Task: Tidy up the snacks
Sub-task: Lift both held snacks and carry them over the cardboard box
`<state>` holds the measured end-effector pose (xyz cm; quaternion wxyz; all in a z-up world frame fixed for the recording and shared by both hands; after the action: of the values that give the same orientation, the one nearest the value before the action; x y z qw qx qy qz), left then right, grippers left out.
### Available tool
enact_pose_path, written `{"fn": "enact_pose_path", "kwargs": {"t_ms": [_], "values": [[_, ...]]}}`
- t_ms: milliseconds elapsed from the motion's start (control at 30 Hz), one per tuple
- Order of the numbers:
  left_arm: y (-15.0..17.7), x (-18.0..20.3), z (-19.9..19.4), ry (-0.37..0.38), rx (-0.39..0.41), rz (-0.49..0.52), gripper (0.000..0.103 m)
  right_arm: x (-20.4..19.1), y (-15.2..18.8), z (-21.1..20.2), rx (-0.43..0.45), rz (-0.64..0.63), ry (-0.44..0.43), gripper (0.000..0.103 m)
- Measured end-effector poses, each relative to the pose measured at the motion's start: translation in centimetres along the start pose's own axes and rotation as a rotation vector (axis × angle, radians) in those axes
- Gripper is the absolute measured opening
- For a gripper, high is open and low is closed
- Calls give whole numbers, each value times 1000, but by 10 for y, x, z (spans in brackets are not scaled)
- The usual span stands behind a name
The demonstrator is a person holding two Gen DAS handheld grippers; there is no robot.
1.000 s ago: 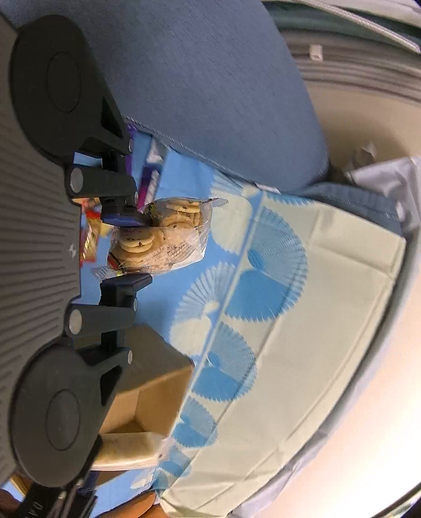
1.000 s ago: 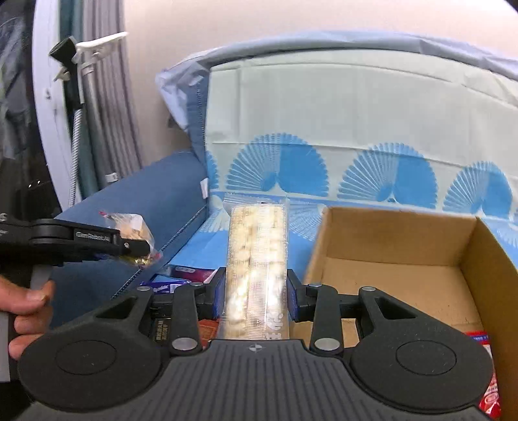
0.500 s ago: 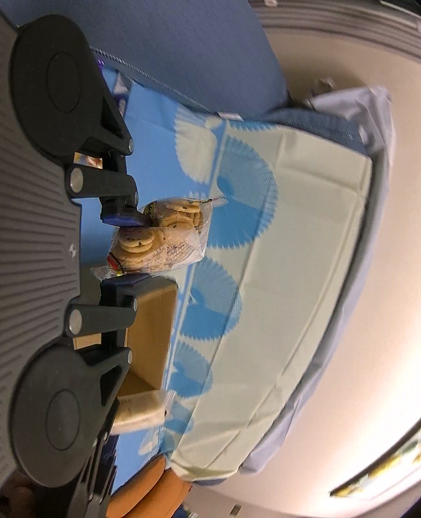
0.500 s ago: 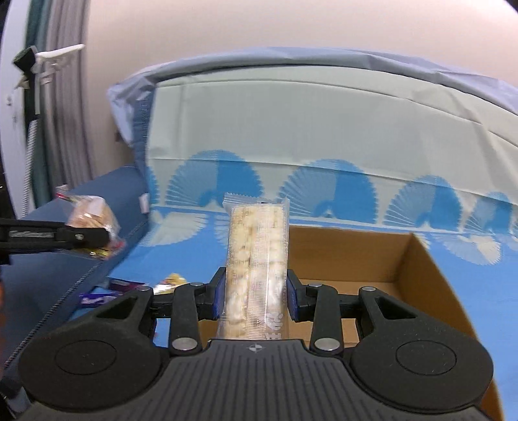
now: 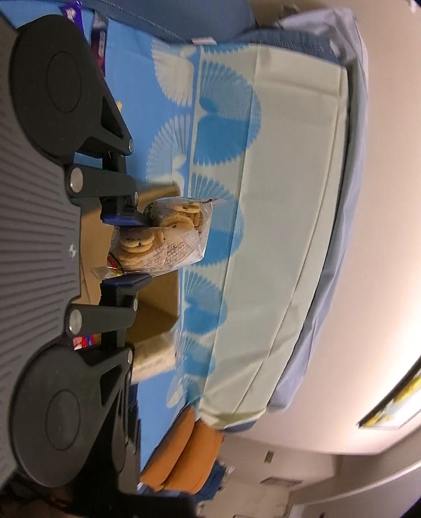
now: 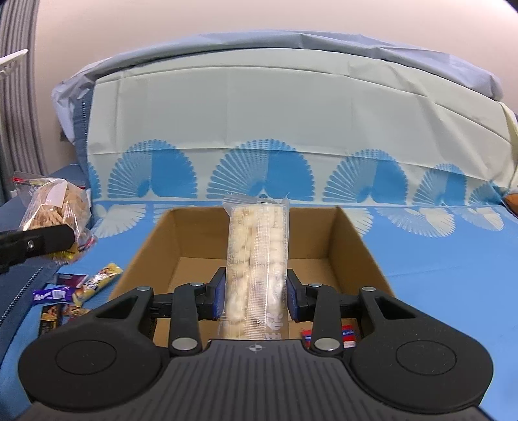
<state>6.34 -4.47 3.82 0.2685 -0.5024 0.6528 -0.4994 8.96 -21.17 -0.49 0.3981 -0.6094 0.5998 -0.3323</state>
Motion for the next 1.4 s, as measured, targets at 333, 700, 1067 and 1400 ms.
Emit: {"fn": "enact_pose_path", "kwargs": {"t_ms": [333,700,1067,1400], "values": [[8,23,16,48,-7,12,33,18,4,-3,-5,16,39,38],[11,29,27,68,-23,7,33,25,5,-3,-6,29,61,38],[16,38,32,81,-31,29,33,24,4,-5,-5,36,66,38],[16,38,33,80,-30,28,33,22,5,-5,-12,33,60,38]]}}
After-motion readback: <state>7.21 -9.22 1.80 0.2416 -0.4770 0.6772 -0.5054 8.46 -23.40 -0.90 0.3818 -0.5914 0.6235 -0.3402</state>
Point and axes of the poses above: each gripper's, at about its wrist camera, not at the fingertips, and z roughly the way its jaws point, x to its right, y to its underside, the point moved 7 cm from there along z, roughly the way its jaws point, and after that the axes turned 1 degree about z, right-handed, at the moved point
